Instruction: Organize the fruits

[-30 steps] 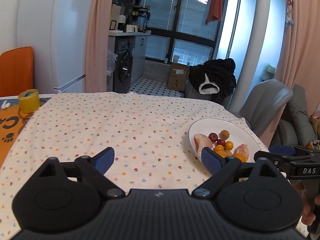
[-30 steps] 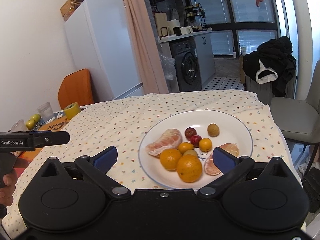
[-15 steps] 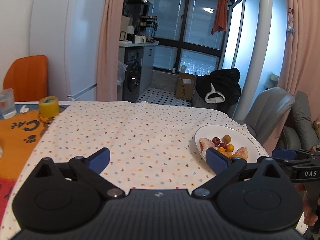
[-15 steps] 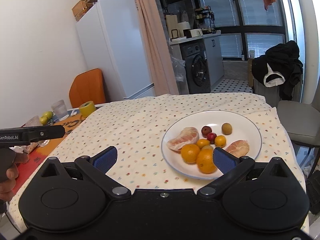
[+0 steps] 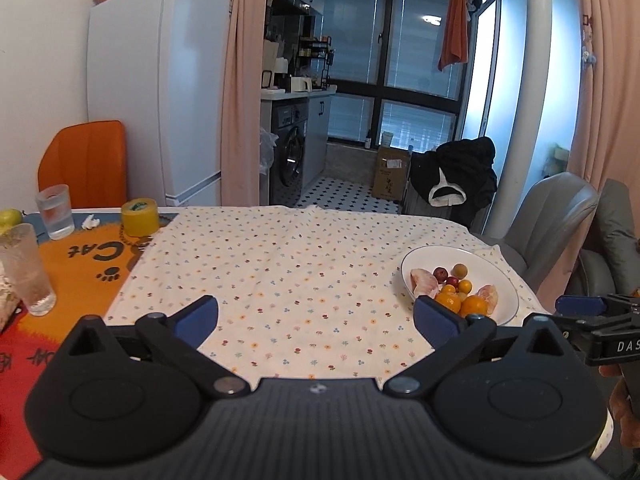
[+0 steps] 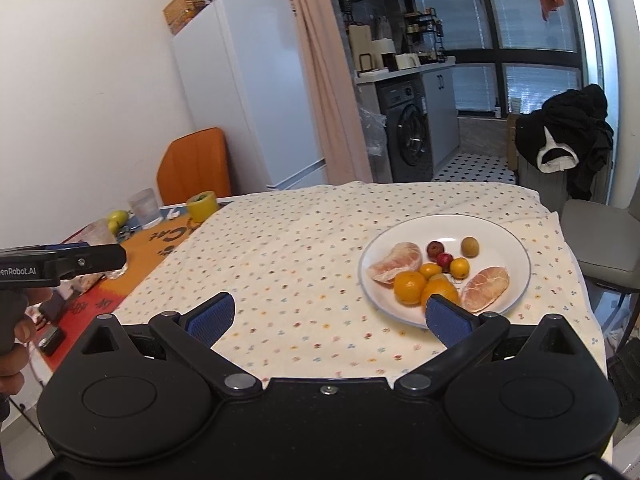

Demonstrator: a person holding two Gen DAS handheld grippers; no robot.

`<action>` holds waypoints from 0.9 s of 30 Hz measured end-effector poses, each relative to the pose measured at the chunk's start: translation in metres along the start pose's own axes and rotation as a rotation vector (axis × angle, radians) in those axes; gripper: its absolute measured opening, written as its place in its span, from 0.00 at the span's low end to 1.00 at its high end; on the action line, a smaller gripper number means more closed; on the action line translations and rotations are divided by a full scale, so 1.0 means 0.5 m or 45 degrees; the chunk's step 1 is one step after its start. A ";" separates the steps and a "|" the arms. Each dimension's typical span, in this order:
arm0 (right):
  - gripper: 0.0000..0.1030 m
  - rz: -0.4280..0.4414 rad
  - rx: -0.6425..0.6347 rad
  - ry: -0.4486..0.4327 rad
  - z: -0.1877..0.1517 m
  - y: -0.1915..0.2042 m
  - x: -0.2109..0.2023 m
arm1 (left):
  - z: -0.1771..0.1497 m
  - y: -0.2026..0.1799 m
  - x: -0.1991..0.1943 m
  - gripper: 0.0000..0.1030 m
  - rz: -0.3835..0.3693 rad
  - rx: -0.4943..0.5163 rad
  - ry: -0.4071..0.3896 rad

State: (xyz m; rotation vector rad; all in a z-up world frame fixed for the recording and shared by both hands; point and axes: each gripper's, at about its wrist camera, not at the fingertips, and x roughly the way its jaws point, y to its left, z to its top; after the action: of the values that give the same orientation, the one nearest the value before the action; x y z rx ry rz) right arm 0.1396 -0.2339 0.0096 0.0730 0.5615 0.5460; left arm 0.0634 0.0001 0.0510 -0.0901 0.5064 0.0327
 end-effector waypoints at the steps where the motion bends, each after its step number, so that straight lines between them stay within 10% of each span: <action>1: 1.00 0.006 0.001 0.001 0.000 0.005 -0.006 | -0.001 0.001 -0.008 1.00 -0.001 0.001 -0.002; 27: 1.00 -0.057 -0.024 0.068 -0.019 0.079 -0.080 | -0.056 0.026 -0.121 1.00 0.072 -0.031 -0.014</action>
State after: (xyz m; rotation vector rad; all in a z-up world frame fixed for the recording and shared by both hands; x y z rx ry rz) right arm 0.0875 -0.2213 0.0294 0.0284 0.6084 0.5107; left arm -0.0036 0.0099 0.0549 -0.0992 0.4972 0.0945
